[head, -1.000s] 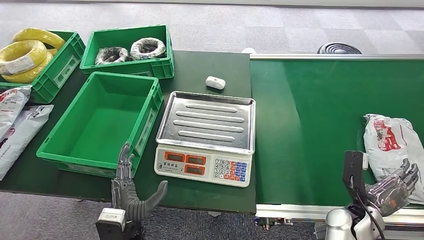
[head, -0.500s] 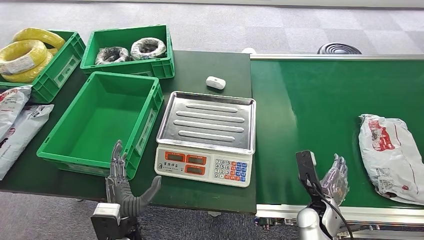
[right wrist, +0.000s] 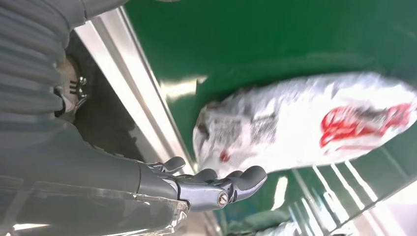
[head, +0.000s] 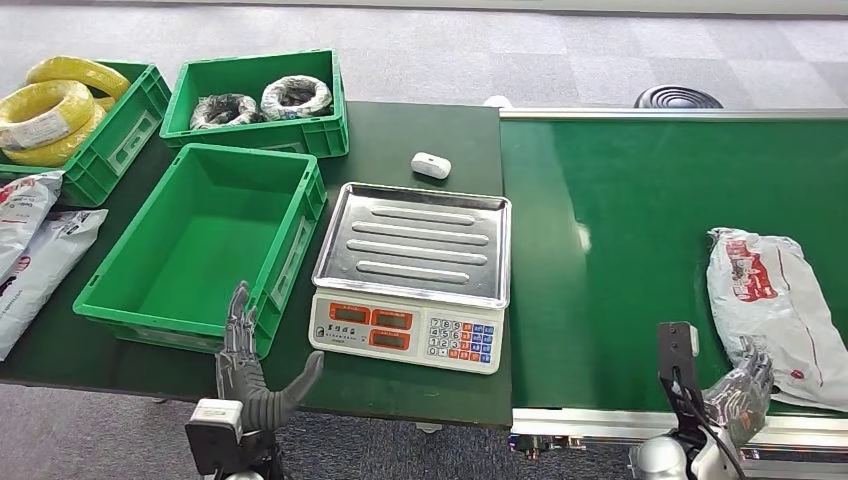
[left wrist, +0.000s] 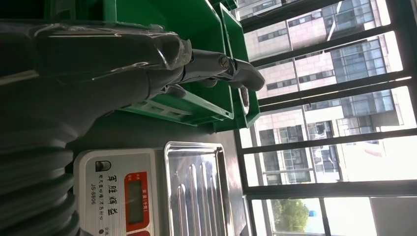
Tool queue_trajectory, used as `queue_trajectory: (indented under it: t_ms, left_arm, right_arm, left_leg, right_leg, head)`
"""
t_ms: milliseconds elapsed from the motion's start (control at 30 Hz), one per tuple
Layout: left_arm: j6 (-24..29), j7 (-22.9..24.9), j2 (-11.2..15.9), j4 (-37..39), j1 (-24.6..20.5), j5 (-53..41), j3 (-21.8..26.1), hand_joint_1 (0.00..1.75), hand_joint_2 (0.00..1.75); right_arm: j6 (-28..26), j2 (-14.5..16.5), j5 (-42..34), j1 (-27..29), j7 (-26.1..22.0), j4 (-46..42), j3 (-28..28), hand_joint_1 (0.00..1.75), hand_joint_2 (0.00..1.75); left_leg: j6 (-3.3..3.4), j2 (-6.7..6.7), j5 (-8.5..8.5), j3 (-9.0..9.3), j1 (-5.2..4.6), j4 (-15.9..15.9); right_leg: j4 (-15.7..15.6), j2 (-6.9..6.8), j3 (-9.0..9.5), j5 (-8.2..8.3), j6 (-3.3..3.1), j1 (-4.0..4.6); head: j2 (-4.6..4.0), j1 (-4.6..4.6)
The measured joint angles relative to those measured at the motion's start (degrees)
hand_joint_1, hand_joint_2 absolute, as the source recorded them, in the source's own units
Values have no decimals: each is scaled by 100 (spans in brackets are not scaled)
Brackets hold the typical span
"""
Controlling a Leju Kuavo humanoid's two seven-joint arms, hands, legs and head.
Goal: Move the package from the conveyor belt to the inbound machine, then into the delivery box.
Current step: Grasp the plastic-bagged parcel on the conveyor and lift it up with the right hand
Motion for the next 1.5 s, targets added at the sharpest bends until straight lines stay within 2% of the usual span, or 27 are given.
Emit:
queue_trajectory:
  t_ms: [233,500,733,967,1200,1500]
  left_arm:
    - [-55,-1,-43,57,-11,-5,63,0,175]
    - [-73,-2,-44,57,-5,-36,109,0,175]
    - [-64,-2,-10,57,-5,-36,123,0,175]
    - [25,-2,37,37,45,-38,125,0,175]
    - [155,-2,84,-33,121,-64,134,0,175]
    - [300,-2,132,-102,192,-70,139,0,175]
  right_arm:
    - [-69,-209,32,-58,-190,92,-456,0,175]
    - [-17,-368,60,-370,-326,350,-792,0,175]
    - [336,-668,-485,-1031,-783,1164,-1030,0,175]
    - [323,-939,-297,-1757,-945,2083,-1048,0,175]
    - [242,-923,-134,-2114,-1024,2442,-897,0,175]
    - [181,-727,-149,-2195,-1195,2433,-675,0,175]
  left_leg:
    - [0,0,0,-2,0,0]
    - [0,1,0,-1,0,0]
    - [1,2,1,0,0,1]
    - [1,0,1,0,0,2]
    - [1,-1,1,-2,0,1]
    - [1,-2,1,-2,0,1]
  right_leg:
    - [0,1,0,0,0,0]
    - [0,1,2,1,1,0]
    - [1,1,3,3,3,0]
    - [2,0,4,3,3,1]
    - [3,0,3,3,3,2]
    - [3,0,5,3,3,2]
  head:
    - [0,0]
    - [1,0]
    - [1,-1]
    - [1,-1]
    - [0,-1]
    - [0,1]
